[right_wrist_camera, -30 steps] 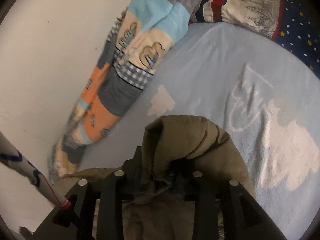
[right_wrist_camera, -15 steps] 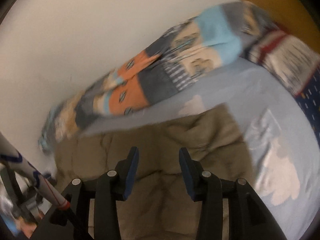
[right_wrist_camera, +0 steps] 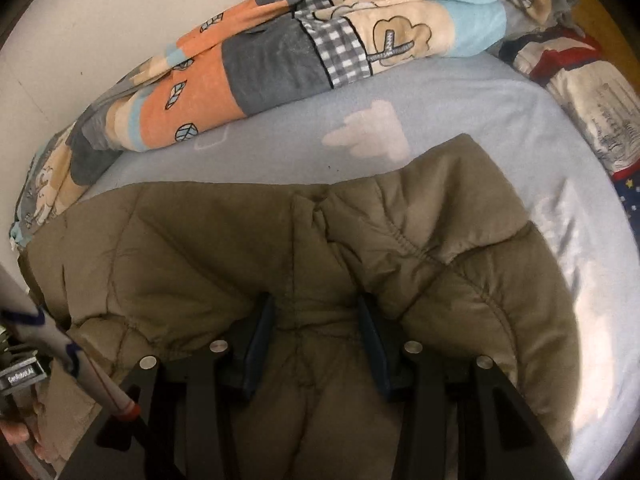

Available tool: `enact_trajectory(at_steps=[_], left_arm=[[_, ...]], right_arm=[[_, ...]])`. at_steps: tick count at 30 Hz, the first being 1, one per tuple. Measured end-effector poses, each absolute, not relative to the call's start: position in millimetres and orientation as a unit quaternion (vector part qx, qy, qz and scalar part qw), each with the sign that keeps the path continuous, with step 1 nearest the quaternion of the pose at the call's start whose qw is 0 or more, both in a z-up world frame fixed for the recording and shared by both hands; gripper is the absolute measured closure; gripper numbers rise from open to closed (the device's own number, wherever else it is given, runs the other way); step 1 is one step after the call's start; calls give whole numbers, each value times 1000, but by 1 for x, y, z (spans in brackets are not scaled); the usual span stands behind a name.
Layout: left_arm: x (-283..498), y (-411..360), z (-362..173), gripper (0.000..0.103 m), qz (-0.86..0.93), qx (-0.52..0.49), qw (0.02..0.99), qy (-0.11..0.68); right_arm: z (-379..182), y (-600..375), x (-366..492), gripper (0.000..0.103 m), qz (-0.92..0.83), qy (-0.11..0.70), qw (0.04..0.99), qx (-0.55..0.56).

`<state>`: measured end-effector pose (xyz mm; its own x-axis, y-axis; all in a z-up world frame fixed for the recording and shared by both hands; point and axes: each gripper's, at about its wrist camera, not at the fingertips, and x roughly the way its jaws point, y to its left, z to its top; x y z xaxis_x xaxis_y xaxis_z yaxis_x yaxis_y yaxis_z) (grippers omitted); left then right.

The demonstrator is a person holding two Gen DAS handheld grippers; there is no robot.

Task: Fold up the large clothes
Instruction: 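Press the folded jacket flat with both tools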

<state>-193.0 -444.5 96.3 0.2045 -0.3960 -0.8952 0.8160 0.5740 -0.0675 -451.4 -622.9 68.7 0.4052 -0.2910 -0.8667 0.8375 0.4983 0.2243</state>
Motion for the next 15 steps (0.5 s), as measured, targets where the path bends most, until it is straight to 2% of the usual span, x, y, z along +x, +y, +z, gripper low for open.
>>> enact_trajectory(at_steps=[3, 8, 15], left_arm=[[-210, -395, 121, 3, -430, 181, 763, 448], [-243, -320, 138, 3, -415, 174, 796, 404], [-262, -237, 147, 3, -367, 113, 834, 395]], right_arm=[[97, -602, -471, 57, -365, 374, 782, 340], [137, -539, -524, 53, -373, 314, 801, 346], [145, -467, -555, 52, -403, 292, 786, 368]])
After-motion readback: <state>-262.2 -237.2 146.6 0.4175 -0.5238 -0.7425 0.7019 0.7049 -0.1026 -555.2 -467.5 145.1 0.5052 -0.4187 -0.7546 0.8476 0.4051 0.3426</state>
